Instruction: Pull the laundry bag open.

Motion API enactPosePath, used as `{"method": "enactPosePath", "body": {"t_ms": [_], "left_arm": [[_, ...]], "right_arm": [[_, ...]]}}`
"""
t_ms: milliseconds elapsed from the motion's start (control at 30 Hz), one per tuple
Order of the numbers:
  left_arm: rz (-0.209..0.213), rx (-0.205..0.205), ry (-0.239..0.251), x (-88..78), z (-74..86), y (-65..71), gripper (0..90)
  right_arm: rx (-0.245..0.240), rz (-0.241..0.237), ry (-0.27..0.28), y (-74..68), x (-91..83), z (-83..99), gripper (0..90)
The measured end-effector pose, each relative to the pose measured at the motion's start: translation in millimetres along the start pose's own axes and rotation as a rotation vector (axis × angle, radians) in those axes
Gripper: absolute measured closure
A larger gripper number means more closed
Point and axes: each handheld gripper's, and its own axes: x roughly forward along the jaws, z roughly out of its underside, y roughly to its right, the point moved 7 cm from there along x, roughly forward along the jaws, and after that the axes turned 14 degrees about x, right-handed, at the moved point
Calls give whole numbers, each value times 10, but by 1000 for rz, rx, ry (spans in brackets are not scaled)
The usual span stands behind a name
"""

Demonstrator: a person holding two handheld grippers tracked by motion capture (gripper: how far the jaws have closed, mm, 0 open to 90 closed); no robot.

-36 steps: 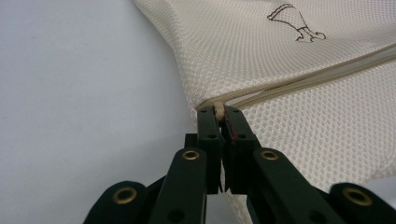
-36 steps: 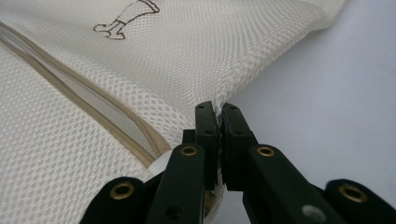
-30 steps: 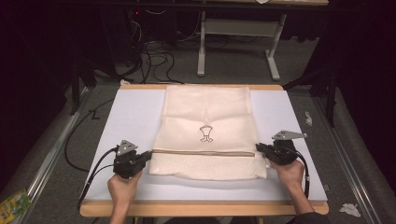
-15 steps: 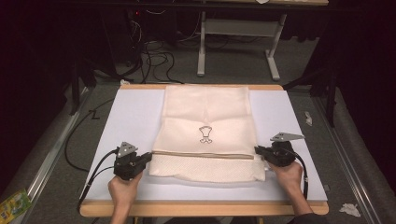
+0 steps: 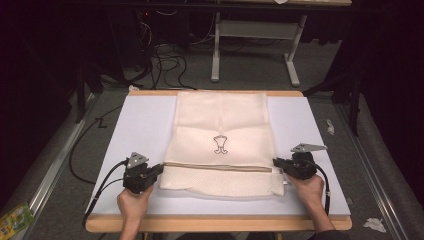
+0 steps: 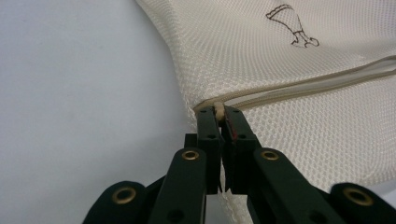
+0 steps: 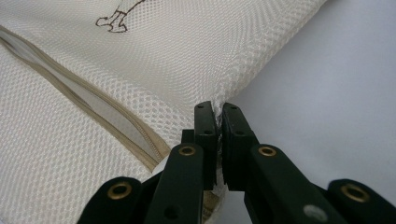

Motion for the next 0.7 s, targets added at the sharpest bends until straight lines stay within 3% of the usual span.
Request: {"method": "enactPosePath", "body": {"t_ms": [167,467,633,700], "left_arm": [[2,4,-39,62,28,20,866],[-11,24,-41,63,46,56,860],[-4,24,-47,93,50,83,856],[1,21,-49,94,50,89,827]], "right_arm": [[9,14,-25,40,51,62,867],[-12,33,-23,37,55,72,845],[1,33,-35,56,67,95,817],[2,35,-30,49,67,94,766]]}}
